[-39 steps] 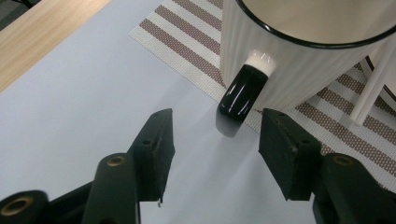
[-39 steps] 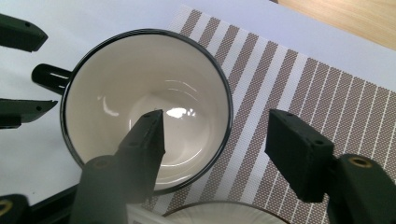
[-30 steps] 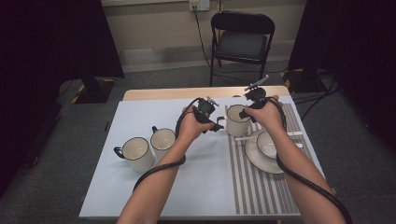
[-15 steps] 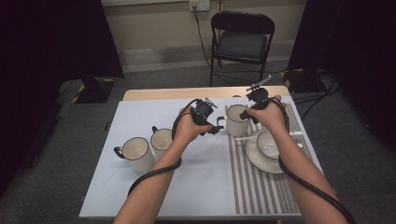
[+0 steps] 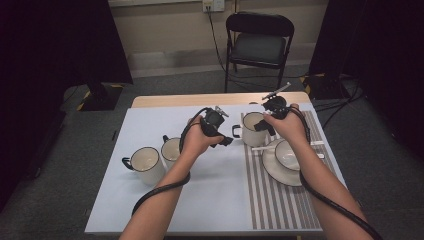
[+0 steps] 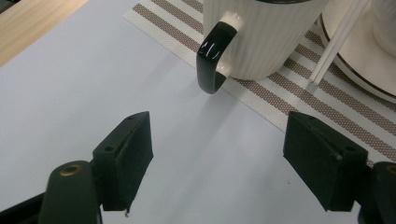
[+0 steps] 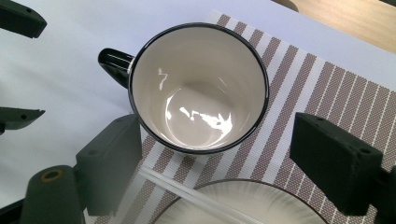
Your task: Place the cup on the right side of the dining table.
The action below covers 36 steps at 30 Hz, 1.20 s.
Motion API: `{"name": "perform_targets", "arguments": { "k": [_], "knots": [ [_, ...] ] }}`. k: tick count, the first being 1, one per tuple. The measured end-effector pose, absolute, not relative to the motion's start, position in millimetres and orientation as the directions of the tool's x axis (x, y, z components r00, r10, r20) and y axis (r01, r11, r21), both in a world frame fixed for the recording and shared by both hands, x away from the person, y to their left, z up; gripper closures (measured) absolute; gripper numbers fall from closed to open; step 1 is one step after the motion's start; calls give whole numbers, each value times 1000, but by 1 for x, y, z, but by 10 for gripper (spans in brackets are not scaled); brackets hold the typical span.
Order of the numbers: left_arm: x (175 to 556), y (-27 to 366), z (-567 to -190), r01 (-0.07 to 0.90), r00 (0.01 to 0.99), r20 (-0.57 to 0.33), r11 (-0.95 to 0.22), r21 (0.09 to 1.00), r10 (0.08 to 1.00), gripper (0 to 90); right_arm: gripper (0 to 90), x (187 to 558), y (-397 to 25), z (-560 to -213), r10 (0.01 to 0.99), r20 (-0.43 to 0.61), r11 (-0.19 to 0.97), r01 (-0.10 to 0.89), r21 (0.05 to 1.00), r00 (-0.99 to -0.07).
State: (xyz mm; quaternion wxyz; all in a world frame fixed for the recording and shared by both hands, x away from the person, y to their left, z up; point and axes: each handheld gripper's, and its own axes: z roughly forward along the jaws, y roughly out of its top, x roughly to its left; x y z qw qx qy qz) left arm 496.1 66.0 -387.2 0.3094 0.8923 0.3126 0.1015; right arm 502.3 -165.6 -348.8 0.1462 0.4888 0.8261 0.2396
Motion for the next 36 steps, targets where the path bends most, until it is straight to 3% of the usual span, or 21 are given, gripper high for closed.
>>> {"name": "perform_targets", "arguments": {
  "k": [36],
  "knots": [
    [475,76,-385,479,821,-59,-630,612,567,187,162,470,-150,-343,824,-4,477,688,547,-567]
  ]
}}
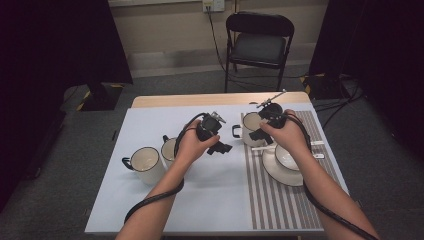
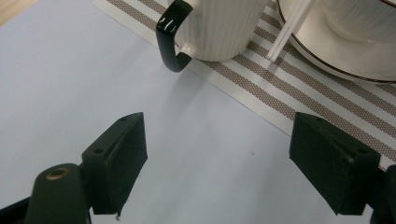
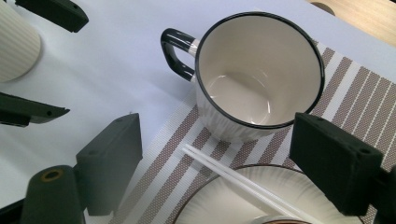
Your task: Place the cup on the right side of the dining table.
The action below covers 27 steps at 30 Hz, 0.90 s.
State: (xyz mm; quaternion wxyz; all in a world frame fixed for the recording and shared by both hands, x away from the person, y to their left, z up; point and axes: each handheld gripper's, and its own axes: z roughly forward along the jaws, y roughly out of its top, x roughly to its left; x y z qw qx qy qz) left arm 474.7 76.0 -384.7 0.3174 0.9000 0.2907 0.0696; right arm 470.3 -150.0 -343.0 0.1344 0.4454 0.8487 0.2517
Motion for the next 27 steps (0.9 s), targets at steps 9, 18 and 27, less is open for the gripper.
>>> {"name": "perform_targets", "arguments": {
  "k": [9,18,27],
  "knots": [
    [468,77,-382,468,829,-56,-634,615,557,187,161,466,-146,-343,811,-7,495,682,539,-584],
    [463,79,-384,466,834,-62,-639,611,549,187,161,463,-144,-342,804,-2,498,672,549,-594],
    [460,82,-384,469,834,-67,-641,608,547,188,163,458,-142,-341,797,-4,503,661,557,-603]
  ]
}}
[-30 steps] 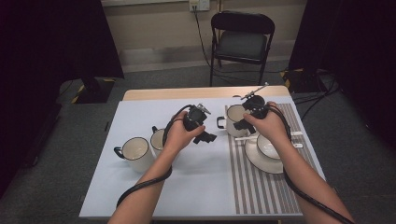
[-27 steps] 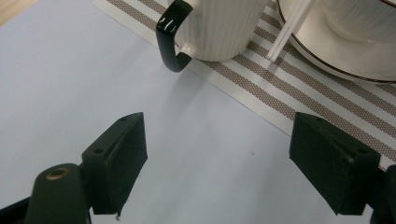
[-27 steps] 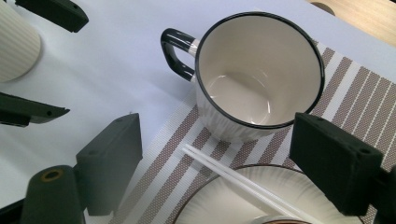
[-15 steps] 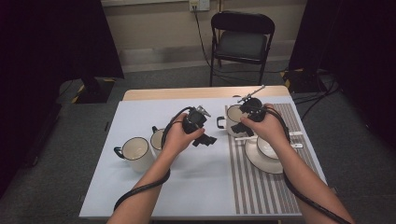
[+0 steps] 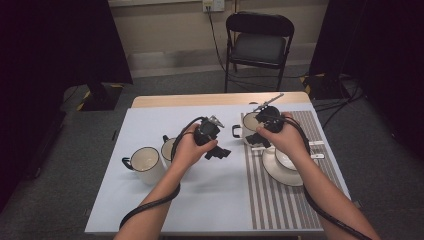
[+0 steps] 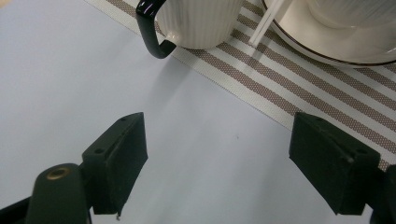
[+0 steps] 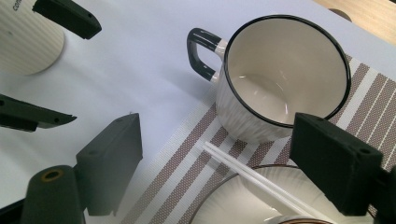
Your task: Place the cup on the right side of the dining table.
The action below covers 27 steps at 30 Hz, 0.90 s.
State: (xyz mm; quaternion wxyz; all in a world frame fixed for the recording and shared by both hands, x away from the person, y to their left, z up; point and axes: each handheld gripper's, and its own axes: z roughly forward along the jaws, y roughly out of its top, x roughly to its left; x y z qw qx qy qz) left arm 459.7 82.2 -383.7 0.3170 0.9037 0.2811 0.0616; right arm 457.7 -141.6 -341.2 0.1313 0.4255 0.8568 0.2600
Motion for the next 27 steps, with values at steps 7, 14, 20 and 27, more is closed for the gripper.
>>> {"name": "perform_targets", "arguments": {
  "k": [7,14,20,27],
  "knots": [
    [456,85,-386,469,835,-69,-641,607,546,191,163,452,-139,-344,786,-3,516,653,554,-618],
    [453,88,-386,470,837,-73,-644,604,542,191,163,447,-136,-345,774,0,528,645,553,-634],
    [450,92,-385,467,836,-68,-641,609,545,191,163,444,-135,-347,765,-5,539,636,552,-644],
    [449,96,-386,472,837,-82,-637,610,541,192,163,441,-135,-347,757,0,544,631,552,-653]
  ]
}}
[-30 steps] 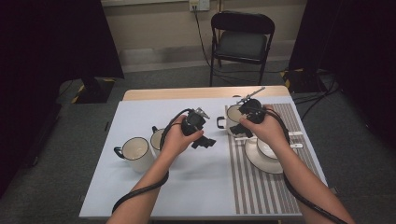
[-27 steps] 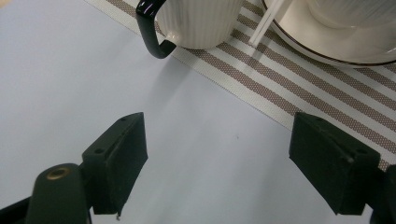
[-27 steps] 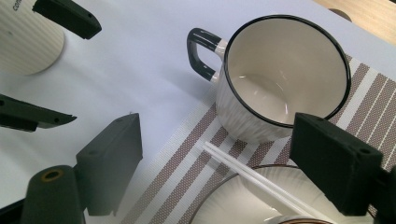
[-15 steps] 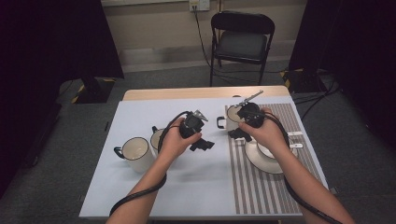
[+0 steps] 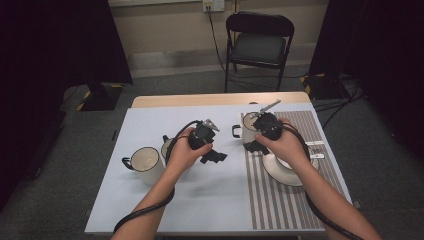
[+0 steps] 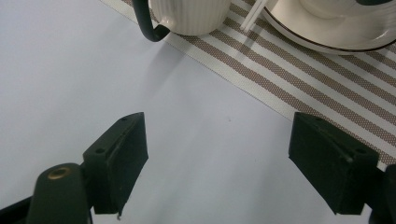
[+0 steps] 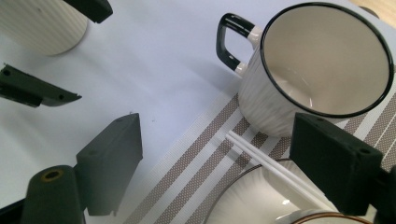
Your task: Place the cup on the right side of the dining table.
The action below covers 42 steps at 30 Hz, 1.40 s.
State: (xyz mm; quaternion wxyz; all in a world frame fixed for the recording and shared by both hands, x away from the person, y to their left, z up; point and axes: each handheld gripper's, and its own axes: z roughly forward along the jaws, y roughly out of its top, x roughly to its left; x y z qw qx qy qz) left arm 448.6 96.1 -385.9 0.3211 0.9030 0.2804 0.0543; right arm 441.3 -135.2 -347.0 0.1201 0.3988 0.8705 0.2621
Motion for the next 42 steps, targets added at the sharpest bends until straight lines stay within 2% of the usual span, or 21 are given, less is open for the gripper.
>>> {"name": "perform_targets", "arguments": {
  "k": [24,33,42],
  "knots": [
    [435,99,-396,476,843,-112,-633,611,526,194,163,428,-135,-355,731,23,560,618,552,-682],
    [428,101,-396,457,853,-88,-656,600,514,194,163,423,-135,-360,724,37,559,617,554,-689],
    [423,105,-402,465,855,-115,-648,603,506,196,162,417,-134,-364,712,45,563,609,559,-700]
  ]
}}
